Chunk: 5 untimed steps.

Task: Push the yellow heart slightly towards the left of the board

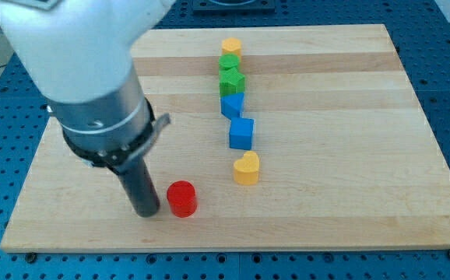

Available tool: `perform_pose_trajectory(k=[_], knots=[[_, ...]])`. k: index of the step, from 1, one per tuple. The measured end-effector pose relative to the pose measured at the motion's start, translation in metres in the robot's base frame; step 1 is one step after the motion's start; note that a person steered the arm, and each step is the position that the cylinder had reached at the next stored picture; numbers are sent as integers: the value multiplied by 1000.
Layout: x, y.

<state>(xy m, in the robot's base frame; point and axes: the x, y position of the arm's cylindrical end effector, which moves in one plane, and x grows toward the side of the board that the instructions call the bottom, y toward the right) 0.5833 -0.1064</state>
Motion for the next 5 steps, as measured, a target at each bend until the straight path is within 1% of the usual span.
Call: perform_pose_trajectory(k=[1, 2, 3, 4, 5], knots=[[11, 56], [8, 51], [10, 125], [0, 173], [-43, 173]])
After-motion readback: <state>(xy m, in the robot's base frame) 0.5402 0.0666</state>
